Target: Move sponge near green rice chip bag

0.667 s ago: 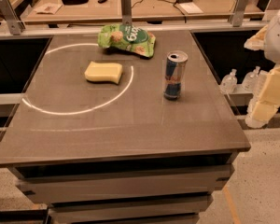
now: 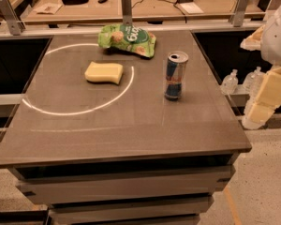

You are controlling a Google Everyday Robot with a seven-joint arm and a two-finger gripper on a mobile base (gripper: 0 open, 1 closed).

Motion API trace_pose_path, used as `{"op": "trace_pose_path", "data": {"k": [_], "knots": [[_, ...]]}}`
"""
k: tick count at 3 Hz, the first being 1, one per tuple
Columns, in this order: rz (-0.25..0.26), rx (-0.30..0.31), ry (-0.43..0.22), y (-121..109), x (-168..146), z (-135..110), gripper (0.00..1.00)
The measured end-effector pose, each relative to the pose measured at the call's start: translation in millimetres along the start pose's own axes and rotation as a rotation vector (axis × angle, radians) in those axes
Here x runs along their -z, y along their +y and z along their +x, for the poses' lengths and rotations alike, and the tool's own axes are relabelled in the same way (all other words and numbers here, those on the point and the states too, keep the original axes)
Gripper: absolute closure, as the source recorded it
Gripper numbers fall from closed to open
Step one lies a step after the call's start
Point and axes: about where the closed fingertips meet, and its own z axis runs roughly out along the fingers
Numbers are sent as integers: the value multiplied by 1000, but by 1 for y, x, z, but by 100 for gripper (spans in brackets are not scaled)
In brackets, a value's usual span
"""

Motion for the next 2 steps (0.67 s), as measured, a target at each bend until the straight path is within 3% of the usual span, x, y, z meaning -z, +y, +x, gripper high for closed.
{"op": "trace_pose_path", "data": {"k": [1, 2], "knots": [[-18, 41, -56, 11, -6, -28, 0], [-20, 119, -111, 28, -14, -70, 0]]}}
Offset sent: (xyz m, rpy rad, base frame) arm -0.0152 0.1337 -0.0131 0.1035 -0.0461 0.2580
